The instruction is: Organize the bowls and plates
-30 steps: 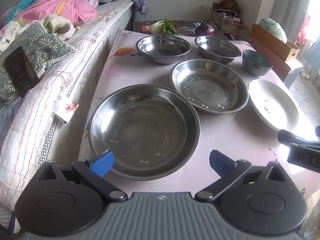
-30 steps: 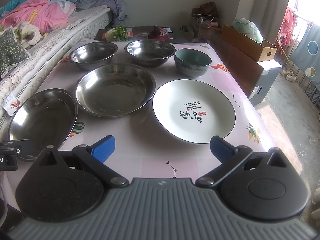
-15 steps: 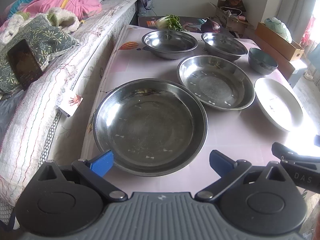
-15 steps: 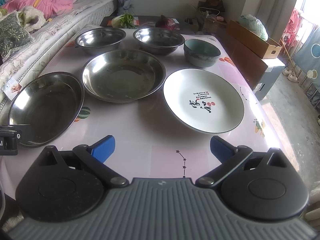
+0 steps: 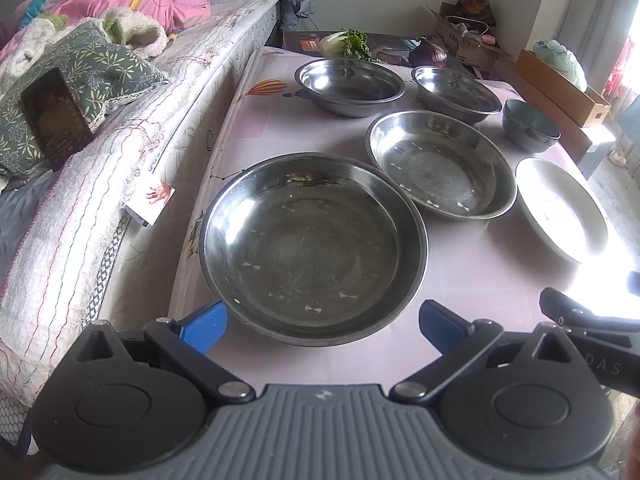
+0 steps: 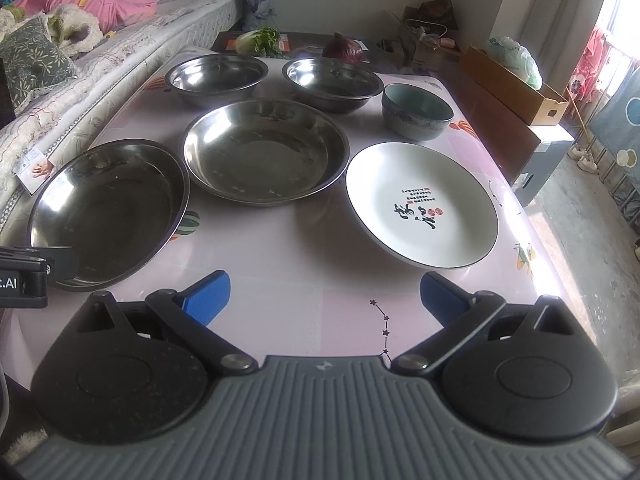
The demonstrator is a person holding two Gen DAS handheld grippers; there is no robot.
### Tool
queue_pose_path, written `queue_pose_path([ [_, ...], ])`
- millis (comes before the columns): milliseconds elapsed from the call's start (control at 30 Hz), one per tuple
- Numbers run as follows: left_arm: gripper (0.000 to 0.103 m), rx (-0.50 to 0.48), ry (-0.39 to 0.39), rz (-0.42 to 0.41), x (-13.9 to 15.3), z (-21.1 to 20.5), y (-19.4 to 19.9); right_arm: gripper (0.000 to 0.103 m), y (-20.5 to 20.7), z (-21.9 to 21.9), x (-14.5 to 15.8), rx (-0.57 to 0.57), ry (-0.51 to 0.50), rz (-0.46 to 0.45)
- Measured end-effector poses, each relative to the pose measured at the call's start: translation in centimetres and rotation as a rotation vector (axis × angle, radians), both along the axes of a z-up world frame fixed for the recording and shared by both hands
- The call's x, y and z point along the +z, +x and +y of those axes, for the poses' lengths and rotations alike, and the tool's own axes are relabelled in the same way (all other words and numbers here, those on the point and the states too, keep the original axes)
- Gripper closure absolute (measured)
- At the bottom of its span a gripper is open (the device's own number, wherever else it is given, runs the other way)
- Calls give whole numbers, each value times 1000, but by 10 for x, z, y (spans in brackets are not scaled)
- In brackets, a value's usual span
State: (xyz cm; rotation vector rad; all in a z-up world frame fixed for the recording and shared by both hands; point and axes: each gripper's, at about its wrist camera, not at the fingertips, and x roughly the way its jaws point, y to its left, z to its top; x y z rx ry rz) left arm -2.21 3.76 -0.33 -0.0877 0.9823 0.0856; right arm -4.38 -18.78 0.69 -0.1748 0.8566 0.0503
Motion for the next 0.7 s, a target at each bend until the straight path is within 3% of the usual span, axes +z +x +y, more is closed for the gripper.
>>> queue_pose_path([
  [700,0,11,-8,-10,3,8,-4,1,-3,7,5,7,5,-10],
])
